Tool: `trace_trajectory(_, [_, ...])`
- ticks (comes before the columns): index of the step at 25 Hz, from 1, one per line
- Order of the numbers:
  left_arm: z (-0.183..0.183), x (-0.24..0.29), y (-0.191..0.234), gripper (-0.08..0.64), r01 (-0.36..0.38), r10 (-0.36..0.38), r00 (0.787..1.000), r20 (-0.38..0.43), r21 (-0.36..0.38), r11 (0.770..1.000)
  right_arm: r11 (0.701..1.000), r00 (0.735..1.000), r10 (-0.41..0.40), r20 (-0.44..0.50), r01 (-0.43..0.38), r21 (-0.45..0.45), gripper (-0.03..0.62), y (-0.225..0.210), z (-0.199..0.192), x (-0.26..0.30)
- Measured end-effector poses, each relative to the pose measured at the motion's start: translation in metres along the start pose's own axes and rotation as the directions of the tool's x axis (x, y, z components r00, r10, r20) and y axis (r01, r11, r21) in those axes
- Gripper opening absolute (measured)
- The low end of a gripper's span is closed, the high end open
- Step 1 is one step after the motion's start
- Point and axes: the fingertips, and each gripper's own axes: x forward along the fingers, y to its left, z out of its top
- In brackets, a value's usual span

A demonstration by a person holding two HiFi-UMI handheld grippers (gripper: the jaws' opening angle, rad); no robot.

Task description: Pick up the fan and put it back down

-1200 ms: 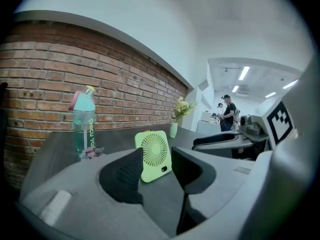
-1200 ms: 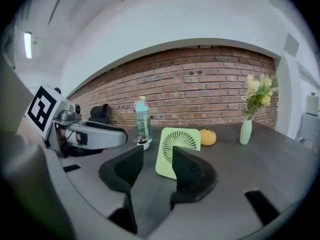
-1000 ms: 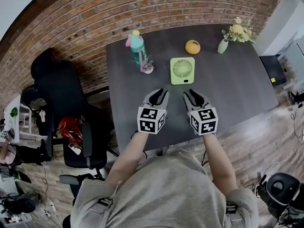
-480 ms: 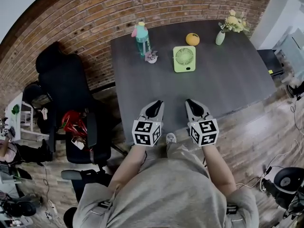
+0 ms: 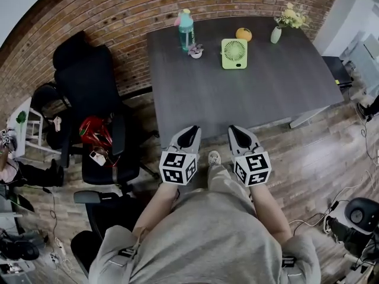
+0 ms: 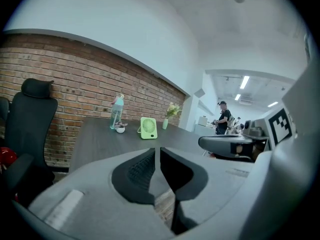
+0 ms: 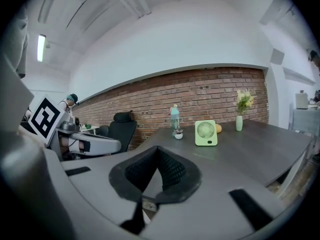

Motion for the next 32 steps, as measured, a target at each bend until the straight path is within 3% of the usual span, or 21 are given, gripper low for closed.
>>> trace_trajectory(12, [-0.018,-0.081,-0.025,0.041,-0.006,0.005,1.0,0.011,0.016,1.0,0.998,0.998,0.062,0.013,-0.061,-0.035,0.003,0.069,-0.008,-0.058])
trace_trajectory(32, [-0.025,-0.108,-0.03,0.041,-0.028,0.028,0.999,0.031,0.021,0.999,0.997,0.996,0.072,0.052,-0.07,-0.03,0.002,0.087,-0.011,-0.075])
